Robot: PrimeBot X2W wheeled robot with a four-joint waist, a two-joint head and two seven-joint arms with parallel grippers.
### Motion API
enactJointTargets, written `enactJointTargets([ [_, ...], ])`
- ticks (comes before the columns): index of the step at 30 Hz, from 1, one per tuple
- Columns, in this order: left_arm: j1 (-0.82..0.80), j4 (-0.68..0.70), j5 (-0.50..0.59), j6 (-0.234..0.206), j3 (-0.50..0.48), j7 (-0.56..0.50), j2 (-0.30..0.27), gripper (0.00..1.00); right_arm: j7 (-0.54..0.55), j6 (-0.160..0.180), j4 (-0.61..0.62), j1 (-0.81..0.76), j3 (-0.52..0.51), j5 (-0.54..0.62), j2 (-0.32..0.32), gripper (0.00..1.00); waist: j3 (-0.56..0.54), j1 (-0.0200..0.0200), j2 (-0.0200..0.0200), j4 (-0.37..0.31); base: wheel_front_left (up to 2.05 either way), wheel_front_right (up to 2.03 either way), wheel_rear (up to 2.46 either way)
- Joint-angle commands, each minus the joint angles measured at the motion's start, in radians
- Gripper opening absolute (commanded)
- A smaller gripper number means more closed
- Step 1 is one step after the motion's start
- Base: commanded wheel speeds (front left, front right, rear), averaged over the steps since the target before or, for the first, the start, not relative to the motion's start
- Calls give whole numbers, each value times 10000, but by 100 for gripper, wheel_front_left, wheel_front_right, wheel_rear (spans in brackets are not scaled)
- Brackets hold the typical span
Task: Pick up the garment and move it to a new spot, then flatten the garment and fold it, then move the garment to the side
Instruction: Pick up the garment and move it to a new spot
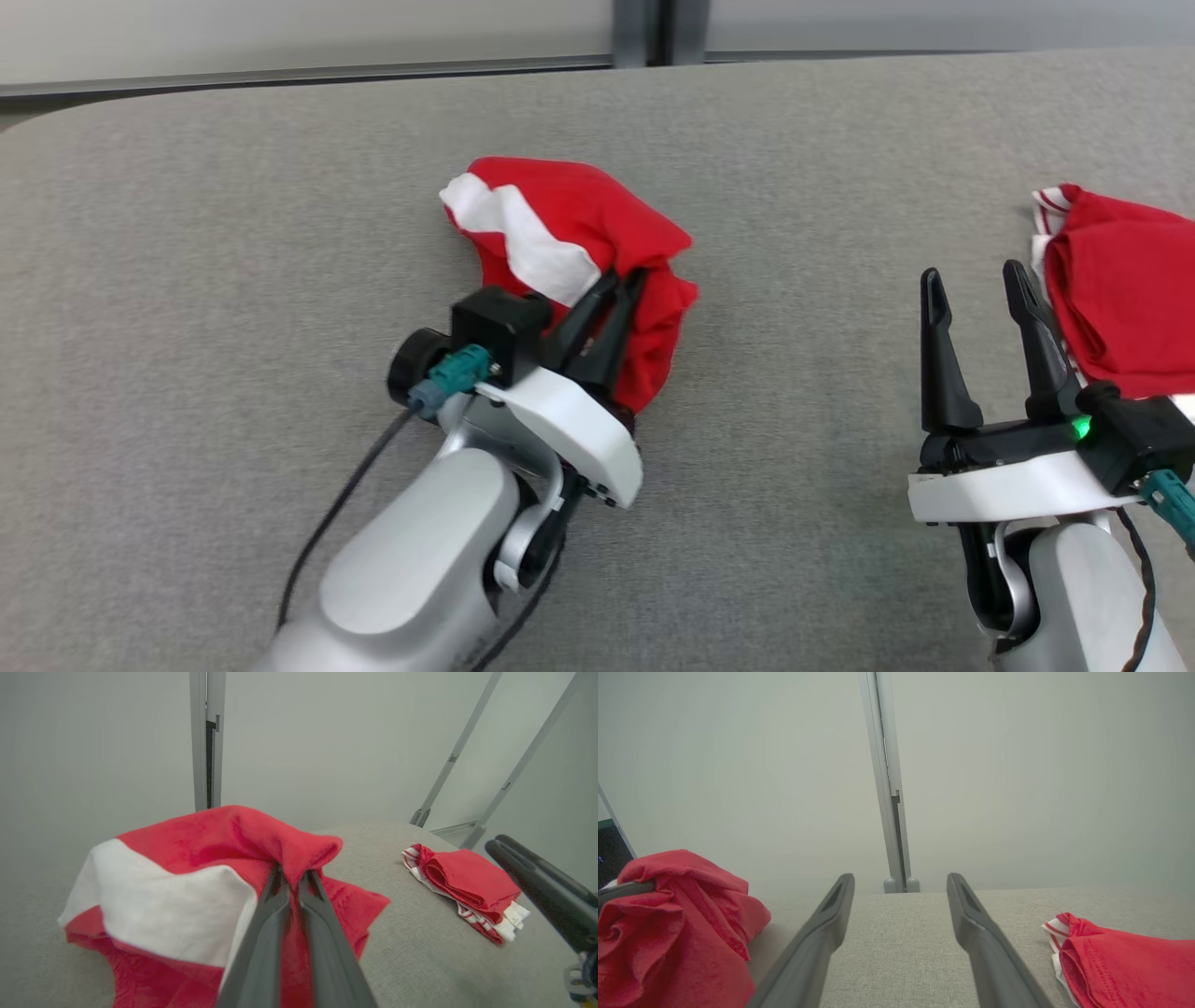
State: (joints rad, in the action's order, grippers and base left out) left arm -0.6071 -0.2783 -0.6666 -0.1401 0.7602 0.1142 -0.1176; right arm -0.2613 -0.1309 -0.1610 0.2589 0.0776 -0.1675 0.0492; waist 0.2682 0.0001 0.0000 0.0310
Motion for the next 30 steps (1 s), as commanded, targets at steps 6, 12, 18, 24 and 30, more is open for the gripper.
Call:
enactJointTargets([
  [6,142,-703,92,159,643,504,464,0,-54,4,91,141,35,-165,22,100,317,-1,0,-781,0,0,0],
  [12,320,-1639,-65,434,1616,233,599,0,-55,4,129,196,-12,-100,22,100,418,-1,0,-910,0,0,0],
  [18,378,-2363,-327,697,2226,23,637,100,-55,4,73,205,-135,25,24,100,390,-1,0,-545,0,0,0],
  [24,136,-1950,-1197,915,2220,777,651,100,-54,4,-48,158,-158,175,25,100,116,-1,0,105,0,0,0],
  [30,-225,-1345,-1365,644,1299,1398,595,100,-54,4,-139,4,-270,319,27,100,-192,-1,0,742,0,0,0],
])
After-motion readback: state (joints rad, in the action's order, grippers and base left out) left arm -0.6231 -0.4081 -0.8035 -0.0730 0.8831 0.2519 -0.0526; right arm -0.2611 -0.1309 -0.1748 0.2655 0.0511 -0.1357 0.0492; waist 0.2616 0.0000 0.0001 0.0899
